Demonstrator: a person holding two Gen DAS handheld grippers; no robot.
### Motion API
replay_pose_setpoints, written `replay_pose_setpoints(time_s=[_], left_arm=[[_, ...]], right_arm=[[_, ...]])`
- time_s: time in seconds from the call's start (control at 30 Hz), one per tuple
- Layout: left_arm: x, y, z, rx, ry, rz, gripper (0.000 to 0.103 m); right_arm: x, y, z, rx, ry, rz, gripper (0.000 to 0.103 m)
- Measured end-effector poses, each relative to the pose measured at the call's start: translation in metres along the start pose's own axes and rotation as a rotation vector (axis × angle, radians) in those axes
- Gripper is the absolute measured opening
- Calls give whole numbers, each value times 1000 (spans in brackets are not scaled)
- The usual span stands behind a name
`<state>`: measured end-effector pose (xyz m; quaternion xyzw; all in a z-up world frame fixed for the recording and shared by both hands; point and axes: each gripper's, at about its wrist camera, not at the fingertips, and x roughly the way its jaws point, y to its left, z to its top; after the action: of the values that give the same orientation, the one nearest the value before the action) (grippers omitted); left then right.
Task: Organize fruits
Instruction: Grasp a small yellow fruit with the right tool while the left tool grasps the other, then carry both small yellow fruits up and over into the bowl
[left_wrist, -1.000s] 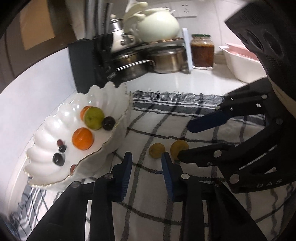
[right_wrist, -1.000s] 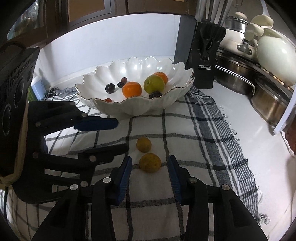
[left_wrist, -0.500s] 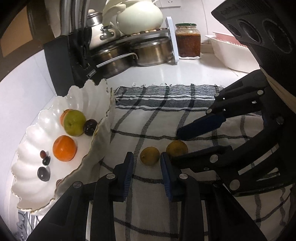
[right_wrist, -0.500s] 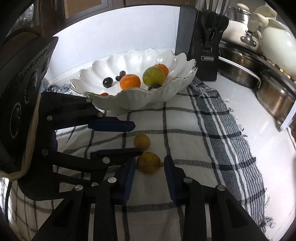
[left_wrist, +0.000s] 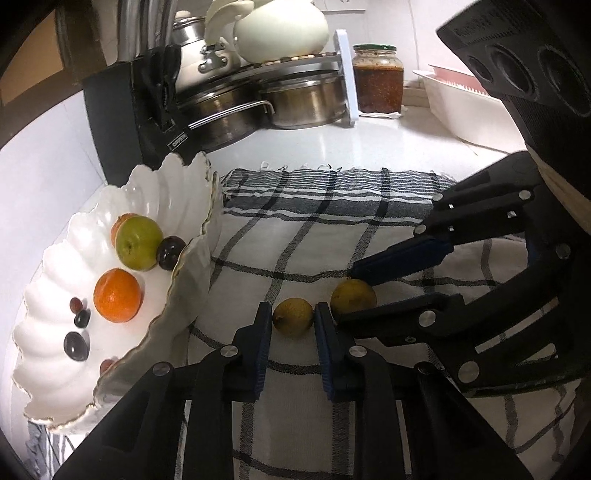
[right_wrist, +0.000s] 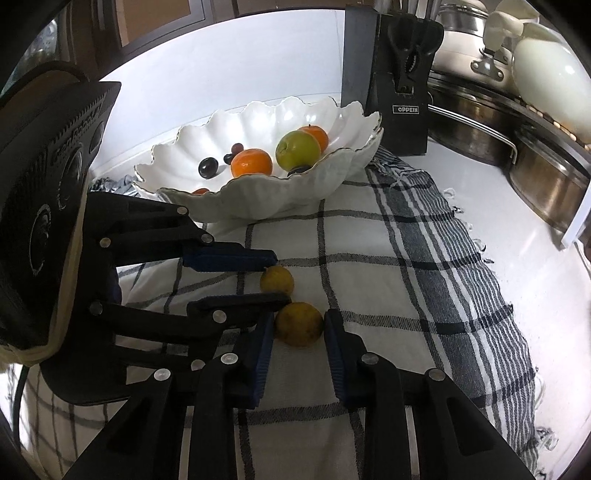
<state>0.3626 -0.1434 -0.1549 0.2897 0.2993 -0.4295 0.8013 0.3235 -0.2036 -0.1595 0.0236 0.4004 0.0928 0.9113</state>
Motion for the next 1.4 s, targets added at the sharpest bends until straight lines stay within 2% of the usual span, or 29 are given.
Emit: replay_pose_setpoints(time_s=[0.33, 0.77, 1.13, 1.4], left_arm=[[-25, 0, -4, -139, 3, 89, 24], [-69, 10, -8, -366, -50, 192, 24], [-121, 15, -5, -475, -130, 284, 24], [-144, 23, 1, -499, -183, 356, 24]], right_arm=[[-9, -3, -5, 23, -17, 7, 29], [-42, 5, 8, 35, -117, 16, 29], [-72, 21, 22, 3, -217, 40, 29], [-89, 30, 43, -39, -308, 28, 29]])
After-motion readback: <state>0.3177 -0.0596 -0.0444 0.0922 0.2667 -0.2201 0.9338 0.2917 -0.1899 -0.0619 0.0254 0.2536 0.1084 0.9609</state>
